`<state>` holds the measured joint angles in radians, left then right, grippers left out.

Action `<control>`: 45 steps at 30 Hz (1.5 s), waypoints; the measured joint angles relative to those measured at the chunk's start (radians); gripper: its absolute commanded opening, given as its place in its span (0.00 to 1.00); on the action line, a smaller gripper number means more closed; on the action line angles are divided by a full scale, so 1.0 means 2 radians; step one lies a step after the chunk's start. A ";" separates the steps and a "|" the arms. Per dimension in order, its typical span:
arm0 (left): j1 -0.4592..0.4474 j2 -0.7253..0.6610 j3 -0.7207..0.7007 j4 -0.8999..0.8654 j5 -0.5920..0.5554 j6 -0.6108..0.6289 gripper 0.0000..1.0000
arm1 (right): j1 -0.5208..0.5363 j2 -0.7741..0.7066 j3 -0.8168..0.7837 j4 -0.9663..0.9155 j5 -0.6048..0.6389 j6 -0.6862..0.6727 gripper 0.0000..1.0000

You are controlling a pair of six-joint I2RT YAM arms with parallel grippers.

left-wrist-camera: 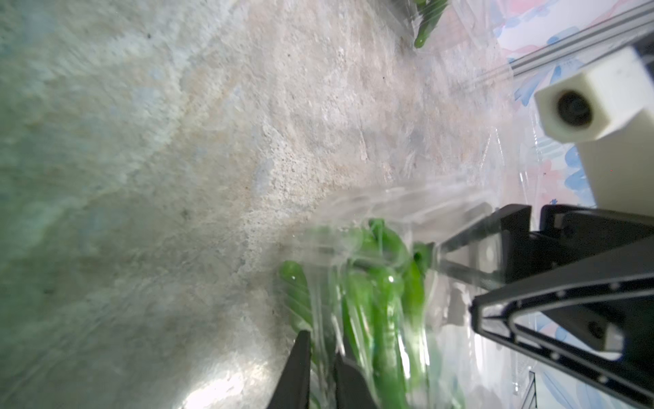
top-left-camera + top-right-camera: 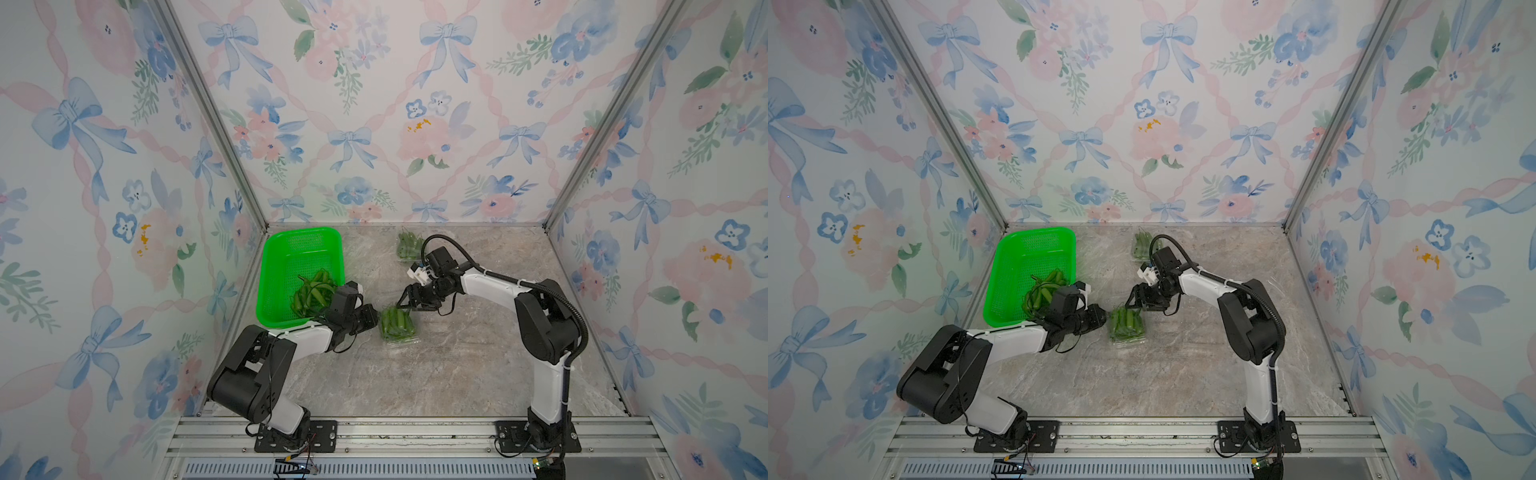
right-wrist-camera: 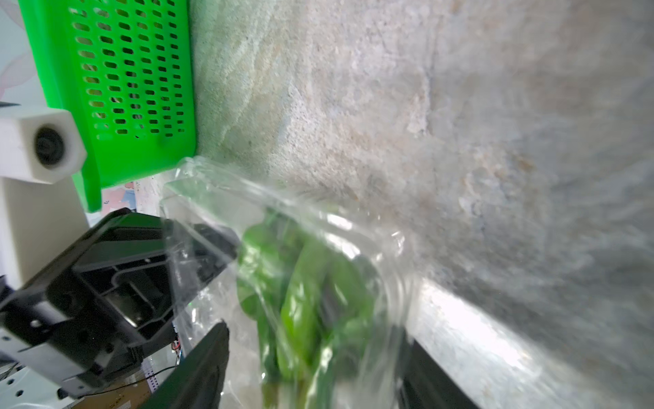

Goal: Take small green peppers out of containers
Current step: Open the packing box at the center of the board.

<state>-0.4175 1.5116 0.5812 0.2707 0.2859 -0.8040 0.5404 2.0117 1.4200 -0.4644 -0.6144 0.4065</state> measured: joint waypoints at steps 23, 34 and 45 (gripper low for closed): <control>0.003 -0.019 0.003 -0.041 -0.036 -0.024 0.11 | 0.180 -0.121 -0.020 -0.066 0.309 -0.005 0.69; 0.003 -0.018 0.006 -0.043 -0.036 -0.024 0.10 | 0.223 -0.091 -0.006 -0.033 0.381 -0.001 0.69; 0.003 -0.008 0.013 -0.043 -0.034 -0.024 0.10 | 0.234 -0.077 -0.005 0.007 0.389 0.002 0.68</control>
<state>-0.4118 1.4952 0.6067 0.1856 0.2173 -0.8513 1.0092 1.8576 1.4094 -0.4500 0.1631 0.4114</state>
